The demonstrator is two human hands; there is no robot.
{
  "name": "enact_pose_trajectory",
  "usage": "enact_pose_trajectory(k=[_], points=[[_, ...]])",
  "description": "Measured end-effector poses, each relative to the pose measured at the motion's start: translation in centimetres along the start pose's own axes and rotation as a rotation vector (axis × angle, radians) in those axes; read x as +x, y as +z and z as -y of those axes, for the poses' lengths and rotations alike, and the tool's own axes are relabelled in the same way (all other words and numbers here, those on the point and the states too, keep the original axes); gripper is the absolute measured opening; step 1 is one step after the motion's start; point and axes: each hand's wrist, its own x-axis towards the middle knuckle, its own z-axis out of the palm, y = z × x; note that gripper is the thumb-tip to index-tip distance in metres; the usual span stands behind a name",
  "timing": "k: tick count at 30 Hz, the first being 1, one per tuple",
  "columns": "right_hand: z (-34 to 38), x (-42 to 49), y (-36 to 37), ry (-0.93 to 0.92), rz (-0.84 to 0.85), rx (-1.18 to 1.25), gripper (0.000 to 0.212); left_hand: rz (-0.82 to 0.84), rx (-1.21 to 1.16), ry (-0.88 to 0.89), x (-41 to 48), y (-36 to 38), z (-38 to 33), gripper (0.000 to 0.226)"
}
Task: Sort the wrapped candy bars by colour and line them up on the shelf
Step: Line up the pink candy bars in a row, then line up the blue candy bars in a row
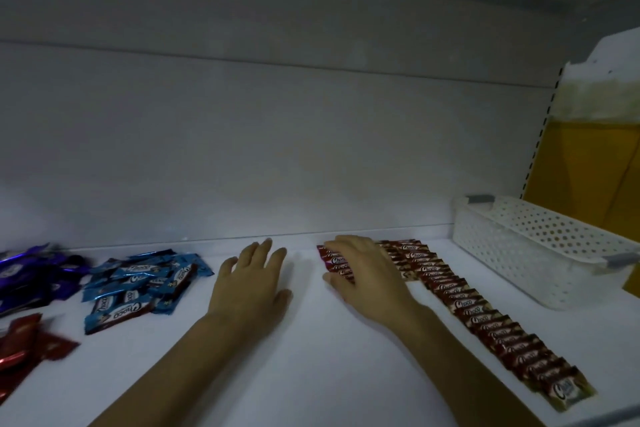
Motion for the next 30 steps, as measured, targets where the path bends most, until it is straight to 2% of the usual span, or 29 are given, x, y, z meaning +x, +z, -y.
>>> enact_pose_trajectory(k=[5,8,11,13,16,19,24,30], points=[[4.7,2.2,2.2,-0.118,0.192,0.067,0.049,0.005,0.064,-0.099,-2.1,-1.3,5.0,0.068],[8.7,5.1,4.2,-0.046,0.289,0.24,0.05,-0.01,0.006,-0.202,-4.0,-1.4,7.9,0.065],[12.6,6.9,7.0,0.118,0.172,0.455,0.044,-0.057,-0.018,-0.273,-5.4,-0.9,10.1,0.066],[14.2,6.6,9.3,0.185,0.089,0.466,0.04,-0.047,-0.042,-0.31,-5.8,-0.3,11.2,0.072],[14.6,6.0,11.3,0.172,0.063,0.386,0.039,-0.015,-0.075,-0.335,-5.0,0.2,12.8,0.085],[14.2,6.2,11.5,0.146,0.07,0.37,0.037,0.039,-0.085,-0.349,-3.0,0.3,13.3,0.088],[14.4,6.2,11.8,0.1,0.056,0.341,0.032,-0.013,0.035,-0.354,-1.8,1.4,14.1,0.07],[14.4,6.3,11.8,0.121,0.081,0.336,0.032,-0.139,0.004,-0.142,-1.6,1.1,14.1,0.048]])
